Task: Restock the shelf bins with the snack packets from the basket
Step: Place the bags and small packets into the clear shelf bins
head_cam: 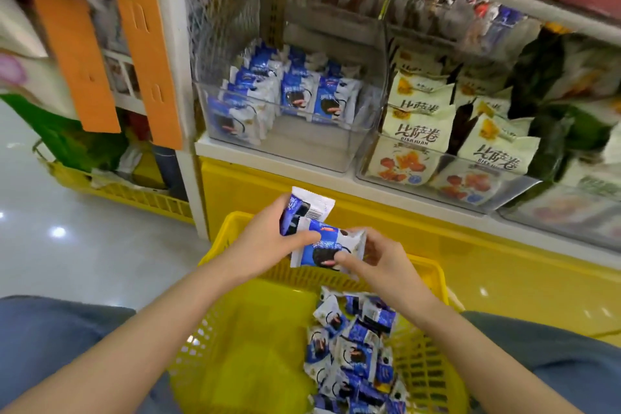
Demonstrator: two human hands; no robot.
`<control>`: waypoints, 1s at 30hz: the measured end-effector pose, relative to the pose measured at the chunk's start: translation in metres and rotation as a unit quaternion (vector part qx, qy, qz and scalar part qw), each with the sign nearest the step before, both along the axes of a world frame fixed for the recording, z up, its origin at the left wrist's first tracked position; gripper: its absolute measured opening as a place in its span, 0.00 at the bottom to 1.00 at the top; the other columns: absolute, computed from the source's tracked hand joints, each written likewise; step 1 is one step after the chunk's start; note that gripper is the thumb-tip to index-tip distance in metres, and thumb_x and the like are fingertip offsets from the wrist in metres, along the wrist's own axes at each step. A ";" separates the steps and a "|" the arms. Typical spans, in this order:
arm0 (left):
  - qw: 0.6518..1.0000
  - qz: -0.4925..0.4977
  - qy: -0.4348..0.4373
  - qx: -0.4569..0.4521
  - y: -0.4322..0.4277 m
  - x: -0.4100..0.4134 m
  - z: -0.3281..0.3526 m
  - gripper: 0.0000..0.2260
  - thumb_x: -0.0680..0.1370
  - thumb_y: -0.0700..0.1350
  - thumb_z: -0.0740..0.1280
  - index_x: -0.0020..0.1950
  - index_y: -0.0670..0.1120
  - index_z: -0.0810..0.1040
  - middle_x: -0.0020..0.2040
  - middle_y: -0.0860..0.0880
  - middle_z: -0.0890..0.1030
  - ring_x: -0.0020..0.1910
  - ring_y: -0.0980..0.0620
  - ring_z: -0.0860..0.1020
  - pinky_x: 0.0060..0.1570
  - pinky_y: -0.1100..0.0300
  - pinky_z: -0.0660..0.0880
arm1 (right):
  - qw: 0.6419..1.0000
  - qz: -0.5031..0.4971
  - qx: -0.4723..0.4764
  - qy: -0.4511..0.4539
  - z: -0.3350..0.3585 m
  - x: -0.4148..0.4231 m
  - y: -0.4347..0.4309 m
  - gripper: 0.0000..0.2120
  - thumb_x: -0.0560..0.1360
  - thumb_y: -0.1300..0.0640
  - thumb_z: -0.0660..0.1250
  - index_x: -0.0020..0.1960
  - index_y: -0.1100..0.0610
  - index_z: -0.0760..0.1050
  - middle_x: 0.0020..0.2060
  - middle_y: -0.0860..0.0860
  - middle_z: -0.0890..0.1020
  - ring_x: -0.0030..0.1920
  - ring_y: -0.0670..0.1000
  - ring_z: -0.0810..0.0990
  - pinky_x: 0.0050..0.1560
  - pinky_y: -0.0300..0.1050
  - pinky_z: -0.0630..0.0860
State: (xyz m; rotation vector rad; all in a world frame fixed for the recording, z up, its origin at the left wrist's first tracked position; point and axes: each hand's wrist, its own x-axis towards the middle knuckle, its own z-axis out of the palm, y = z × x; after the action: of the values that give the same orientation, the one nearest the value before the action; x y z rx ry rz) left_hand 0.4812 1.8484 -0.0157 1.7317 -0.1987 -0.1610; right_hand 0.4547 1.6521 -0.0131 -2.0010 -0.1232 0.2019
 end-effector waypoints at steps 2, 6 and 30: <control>1.000 0.010 -0.012 0.002 0.011 0.004 0.013 0.17 0.72 0.44 0.71 0.55 0.55 0.69 0.50 0.59 0.79 0.49 0.64 0.79 0.46 0.64 0.77 | 1.000 0.006 -0.020 -0.022 0.015 0.007 0.006 0.11 0.70 0.51 0.72 0.50 0.45 0.75 0.41 0.44 0.84 0.40 0.43 0.83 0.42 0.42 0.80; 0.998 0.040 -0.024 -0.039 0.030 0.016 0.029 0.14 0.76 0.45 0.67 0.58 0.54 0.68 0.52 0.60 0.78 0.53 0.63 0.77 0.48 0.66 0.75 | 0.995 -0.002 -0.024 -0.098 0.053 0.028 0.015 0.10 0.69 0.53 0.73 0.46 0.43 0.75 0.41 0.42 0.83 0.44 0.45 0.82 0.48 0.48 0.80; 0.957 0.184 0.003 -0.222 0.087 0.076 0.051 0.14 0.76 0.43 0.66 0.59 0.52 0.69 0.53 0.53 0.78 0.47 0.53 0.80 0.29 0.64 0.78 | 0.885 0.069 -0.454 -0.078 0.105 0.252 0.092 0.21 0.70 0.52 0.74 0.58 0.59 0.74 0.55 0.55 0.78 0.51 0.49 0.75 0.54 0.43 0.72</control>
State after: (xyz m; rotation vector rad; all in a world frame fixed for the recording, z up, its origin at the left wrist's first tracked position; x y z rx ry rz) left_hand 0.5572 1.9354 0.0349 1.2899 0.0912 0.1451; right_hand 0.7062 1.7440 0.0915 -2.9532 -0.3185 0.2094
